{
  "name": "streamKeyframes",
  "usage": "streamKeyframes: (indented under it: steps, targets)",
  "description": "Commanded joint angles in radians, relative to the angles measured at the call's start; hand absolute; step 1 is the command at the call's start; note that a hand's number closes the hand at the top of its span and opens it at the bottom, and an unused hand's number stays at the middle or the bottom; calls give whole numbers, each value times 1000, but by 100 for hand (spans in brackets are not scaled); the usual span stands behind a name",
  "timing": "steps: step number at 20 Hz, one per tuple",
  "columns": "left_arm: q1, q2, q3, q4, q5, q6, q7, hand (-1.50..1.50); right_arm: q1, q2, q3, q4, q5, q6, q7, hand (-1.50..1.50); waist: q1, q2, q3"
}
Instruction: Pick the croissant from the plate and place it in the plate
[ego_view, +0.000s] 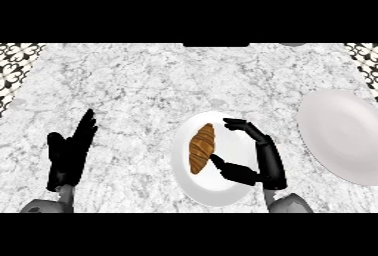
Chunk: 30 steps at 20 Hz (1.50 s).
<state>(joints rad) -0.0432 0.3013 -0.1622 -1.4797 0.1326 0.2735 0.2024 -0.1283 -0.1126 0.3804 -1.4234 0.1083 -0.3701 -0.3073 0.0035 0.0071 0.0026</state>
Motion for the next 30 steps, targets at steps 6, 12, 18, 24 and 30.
streamKeyframes:
  steps: [6,12,18,24,30]
  targets:
    - [21,-23,-24,-26,-30,12,26,0,-114,-93,113,160,318,-37,151,-150,7,-10,-5]
    - [-4,-11,-1,-10,-46,14,39,0,-248,-168,155,49,432,180,497,-150,2,-11,-4]
    - [4,-44,8,33,-36,1,-13,0,-304,-104,234,12,427,434,762,-150,0,-9,-4]
    - [-5,-89,-23,22,-89,17,-1,0,-403,-29,174,124,418,573,824,-150,4,-7,-3]
    - [30,-82,24,-33,-93,-31,25,0,-343,40,140,202,521,559,738,-150,2,-7,-2]
